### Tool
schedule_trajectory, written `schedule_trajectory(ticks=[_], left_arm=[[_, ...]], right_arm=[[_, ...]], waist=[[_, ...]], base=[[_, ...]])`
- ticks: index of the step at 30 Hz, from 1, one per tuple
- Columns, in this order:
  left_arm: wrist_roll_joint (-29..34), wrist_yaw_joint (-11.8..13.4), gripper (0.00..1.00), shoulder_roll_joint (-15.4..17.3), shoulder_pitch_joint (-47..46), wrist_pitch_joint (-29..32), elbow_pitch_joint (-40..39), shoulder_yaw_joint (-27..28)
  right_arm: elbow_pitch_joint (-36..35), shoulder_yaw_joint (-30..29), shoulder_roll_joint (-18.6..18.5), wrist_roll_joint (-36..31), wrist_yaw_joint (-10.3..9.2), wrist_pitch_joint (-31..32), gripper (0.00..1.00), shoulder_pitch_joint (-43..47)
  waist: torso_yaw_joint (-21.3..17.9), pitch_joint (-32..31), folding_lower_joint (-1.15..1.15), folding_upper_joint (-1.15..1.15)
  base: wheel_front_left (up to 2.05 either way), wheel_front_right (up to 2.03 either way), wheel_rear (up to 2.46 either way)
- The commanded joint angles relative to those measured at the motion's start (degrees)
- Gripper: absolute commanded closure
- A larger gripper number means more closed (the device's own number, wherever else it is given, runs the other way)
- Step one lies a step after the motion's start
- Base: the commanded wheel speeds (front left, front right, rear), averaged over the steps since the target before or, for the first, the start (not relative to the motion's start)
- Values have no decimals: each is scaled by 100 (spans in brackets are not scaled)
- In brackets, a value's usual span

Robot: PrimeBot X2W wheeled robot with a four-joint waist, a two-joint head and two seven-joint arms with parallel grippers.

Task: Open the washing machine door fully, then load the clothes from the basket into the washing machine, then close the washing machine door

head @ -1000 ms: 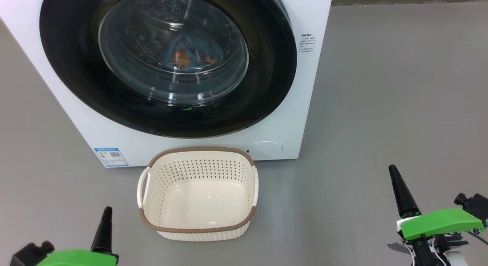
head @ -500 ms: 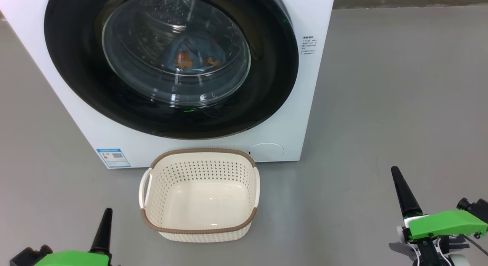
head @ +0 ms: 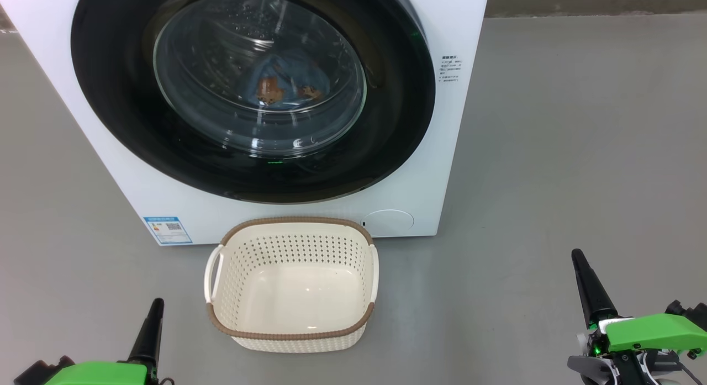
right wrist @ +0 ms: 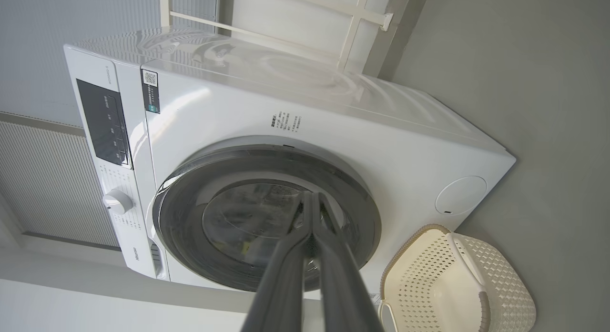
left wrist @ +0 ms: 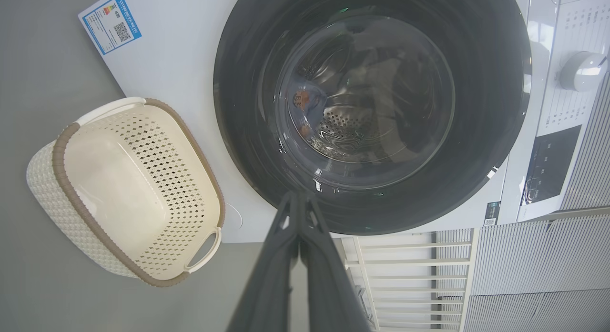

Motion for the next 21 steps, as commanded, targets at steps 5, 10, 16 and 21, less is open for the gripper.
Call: schedule_trajectory(ticks=[5,10,16,21], left_arm=[[-391,-6,100,59,-264,123,-92,222],[-617,-6,100,54,-274,191,-81,250],[-954,-7,100,47,-288,291,-63,292],[-1132,-7,100,43,-296,345,-53,314]], right_arm=[[-143,17,24,393,10,130,100,-29],[-143,-23,46,620,10,195,100,-11],[-142,-82,79,960,9,293,100,14],[-141,-115,97,1138,9,346,100,28]], waist=[[15,-18,0,0],[25,-31,0,0],[41,-51,0,0],[49,-61,0,0]], base=[[0,0,0],[0,0,0],[0,0,0],[0,0,0]])
